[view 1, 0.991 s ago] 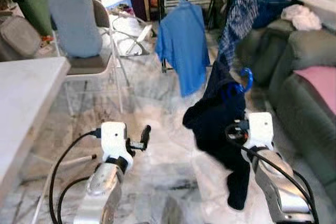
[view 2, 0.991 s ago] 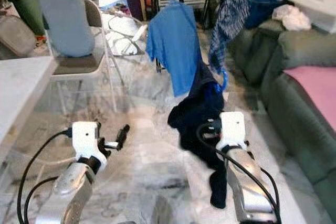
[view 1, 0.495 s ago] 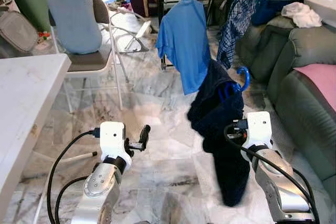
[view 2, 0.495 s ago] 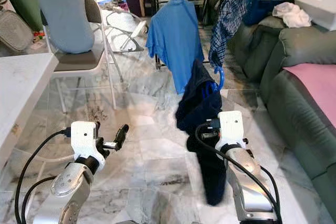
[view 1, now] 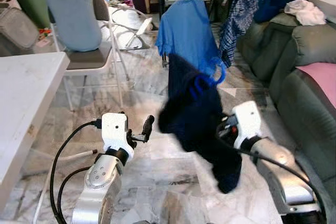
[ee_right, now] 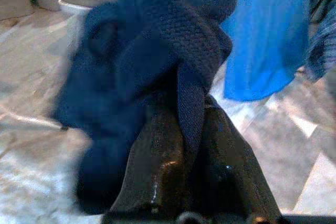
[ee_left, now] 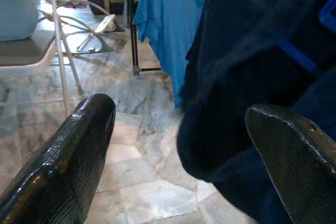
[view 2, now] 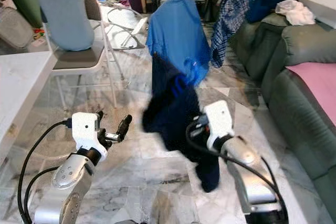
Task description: Hang hanger
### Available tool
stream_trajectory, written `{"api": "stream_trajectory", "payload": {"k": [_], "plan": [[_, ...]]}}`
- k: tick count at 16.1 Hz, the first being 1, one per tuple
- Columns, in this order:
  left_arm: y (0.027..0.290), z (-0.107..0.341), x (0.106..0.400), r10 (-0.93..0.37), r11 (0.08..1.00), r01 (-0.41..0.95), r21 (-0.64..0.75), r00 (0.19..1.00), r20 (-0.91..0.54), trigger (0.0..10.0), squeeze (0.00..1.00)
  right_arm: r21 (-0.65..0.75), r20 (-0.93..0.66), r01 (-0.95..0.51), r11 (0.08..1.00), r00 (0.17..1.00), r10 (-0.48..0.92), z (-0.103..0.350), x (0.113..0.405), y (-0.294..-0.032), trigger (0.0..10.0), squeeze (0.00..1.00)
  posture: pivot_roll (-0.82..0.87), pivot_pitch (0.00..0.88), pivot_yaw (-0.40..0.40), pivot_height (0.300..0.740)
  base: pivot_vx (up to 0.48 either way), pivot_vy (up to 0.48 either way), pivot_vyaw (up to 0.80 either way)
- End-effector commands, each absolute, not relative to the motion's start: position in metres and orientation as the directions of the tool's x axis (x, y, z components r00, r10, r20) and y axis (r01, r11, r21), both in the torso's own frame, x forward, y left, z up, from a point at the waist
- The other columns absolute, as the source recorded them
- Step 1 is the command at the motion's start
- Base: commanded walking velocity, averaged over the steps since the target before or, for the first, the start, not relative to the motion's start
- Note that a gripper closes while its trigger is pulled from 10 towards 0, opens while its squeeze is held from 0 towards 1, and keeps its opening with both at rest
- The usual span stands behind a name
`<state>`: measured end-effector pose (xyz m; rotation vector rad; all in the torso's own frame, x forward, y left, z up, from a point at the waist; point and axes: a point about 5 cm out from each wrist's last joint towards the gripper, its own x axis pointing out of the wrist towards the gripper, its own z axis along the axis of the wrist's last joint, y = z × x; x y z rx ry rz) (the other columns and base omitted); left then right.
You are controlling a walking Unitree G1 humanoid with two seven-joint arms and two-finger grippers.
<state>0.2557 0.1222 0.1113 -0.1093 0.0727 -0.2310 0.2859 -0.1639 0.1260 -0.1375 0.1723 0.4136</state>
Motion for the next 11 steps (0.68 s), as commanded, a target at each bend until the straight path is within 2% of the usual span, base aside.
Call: {"api": "stream_trajectory", "payload": {"k": [1, 2, 5, 11], "plan": [[0.126, 0.111, 0.256, -0.222, 0.970, 0.215, -0.112, 0.973, -0.056, 10.0, 0.00, -0.114, -0.153, -0.408, 0.906, 0.908, 0.390, 0.134, 0.288, -0.164, 10.0, 0.00, -0.12, 0.077, 0.060, 0.740, 0.000, 0.000, 0.00], [0.126, 0.111, 0.255, -0.221, 0.970, 0.214, -0.115, 0.974, -0.056, 10.0, 0.00, -0.117, -0.150, -0.418, 0.901, 0.904, 0.400, 0.133, 0.287, -0.160, 10.0, 0.00, -0.11, 0.078, 0.058, 0.740, 0.000, 0.000, 0.80], [0.126, 0.107, 0.253, -0.224, 0.970, 0.215, -0.116, 0.972, -0.069, 10.0, 0.00, -0.110, -0.155, -0.442, 0.890, 0.892, 0.424, 0.130, 0.284, -0.153, 10.0, 0.00, -0.11, 0.079, 0.056, 0.740, 0.000, -0.319, 0.80], [0.124, 0.108, 0.254, -0.226, 0.969, 0.218, -0.118, 0.972, -0.065, 10.0, 0.00, -0.115, -0.152, -0.440, 0.891, 0.894, 0.422, 0.130, 0.285, -0.154, 10.0, 0.00, -0.11, 0.073, 0.053, 0.740, 0.000, -0.324, 0.75]]}}
